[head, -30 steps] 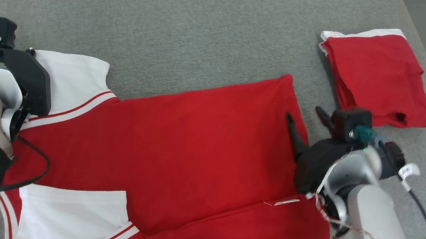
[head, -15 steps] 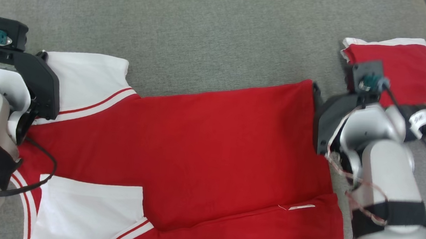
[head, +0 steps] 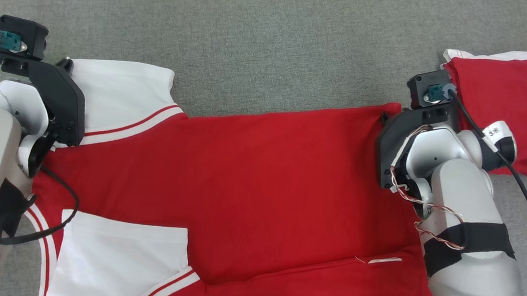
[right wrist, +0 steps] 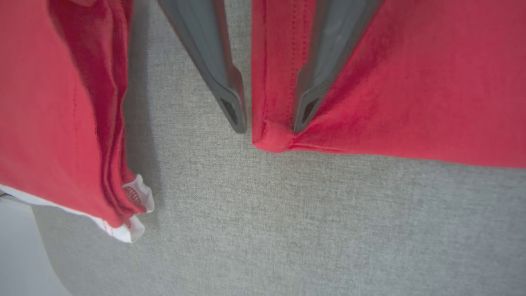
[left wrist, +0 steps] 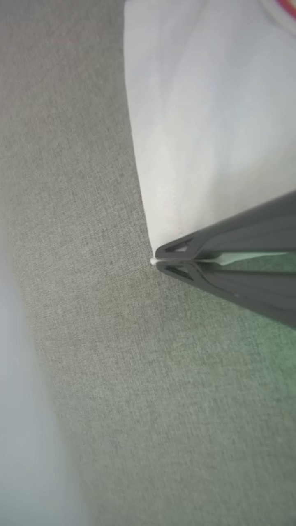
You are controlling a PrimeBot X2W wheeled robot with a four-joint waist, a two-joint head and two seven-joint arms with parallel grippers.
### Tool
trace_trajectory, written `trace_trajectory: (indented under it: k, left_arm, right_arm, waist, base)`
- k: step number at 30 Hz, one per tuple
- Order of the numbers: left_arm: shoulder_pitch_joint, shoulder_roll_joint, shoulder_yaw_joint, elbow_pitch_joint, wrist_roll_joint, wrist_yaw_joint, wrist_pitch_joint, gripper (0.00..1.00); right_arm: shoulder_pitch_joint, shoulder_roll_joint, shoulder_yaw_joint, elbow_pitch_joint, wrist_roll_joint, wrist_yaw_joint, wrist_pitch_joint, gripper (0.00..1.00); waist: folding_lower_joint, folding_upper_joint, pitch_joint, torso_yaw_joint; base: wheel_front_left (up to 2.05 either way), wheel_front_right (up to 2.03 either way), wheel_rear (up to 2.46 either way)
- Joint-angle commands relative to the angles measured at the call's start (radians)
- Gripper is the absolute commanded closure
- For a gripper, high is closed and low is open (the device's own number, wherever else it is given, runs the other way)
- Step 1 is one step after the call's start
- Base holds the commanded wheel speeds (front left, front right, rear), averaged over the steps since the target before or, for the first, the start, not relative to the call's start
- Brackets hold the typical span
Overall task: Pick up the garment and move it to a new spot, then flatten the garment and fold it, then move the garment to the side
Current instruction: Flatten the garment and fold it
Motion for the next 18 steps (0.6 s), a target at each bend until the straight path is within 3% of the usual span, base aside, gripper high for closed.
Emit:
trace_trajectory:
  k: [1, 2, 5, 10, 18]
  left_arm:
    - [0.024, 0.004, -0.002, -0.001, -0.005, -0.001, -0.001, 1.00]
    - [0.025, 0.004, -0.002, -0.004, -0.007, -0.001, -0.004, 1.00]
    - [0.032, -0.011, 0.005, -0.014, -0.029, -0.002, -0.009, 1.00]
    - [0.055, -0.033, 0.088, -0.063, -0.173, -0.018, -0.040, 1.00]
    - [0.233, 0.030, 0.118, -0.328, -0.402, -0.024, -0.055, 1.00]
  right_arm:
    - [-0.003, 0.002, 0.007, 0.023, 0.003, -0.003, -0.003, 0.58]
    - [-0.004, 0.002, 0.009, 0.035, 0.011, -0.003, -0.007, 0.62]
    - [-0.013, 0.002, 0.011, 0.063, 0.034, -0.003, -0.027, 1.00]
    - [-0.007, 0.003, 0.010, 0.074, 0.034, -0.002, -0.086, 1.00]
    - [0.053, -0.030, 0.031, 0.059, 0.051, -0.002, -0.171, 1.00]
  waist:
    - [-0.0001, 0.0000, -0.001, 0.000]
    - [-0.0001, 0.0000, -0.002, 0.001]
    - [-0.0001, 0.0000, -0.005, 0.004]
    - [-0.0001, 0.0000, -0.020, 0.013]
    - [-0.0001, 0.0000, -0.105, 0.046]
  base:
    - [0.00, 0.00, 0.00]
    - [0.00, 0.00, 0.00]
    - [0.00, 0.00, 0.00]
    - [0.00, 0.00, 0.00]
    - [0.00, 0.00, 0.00]
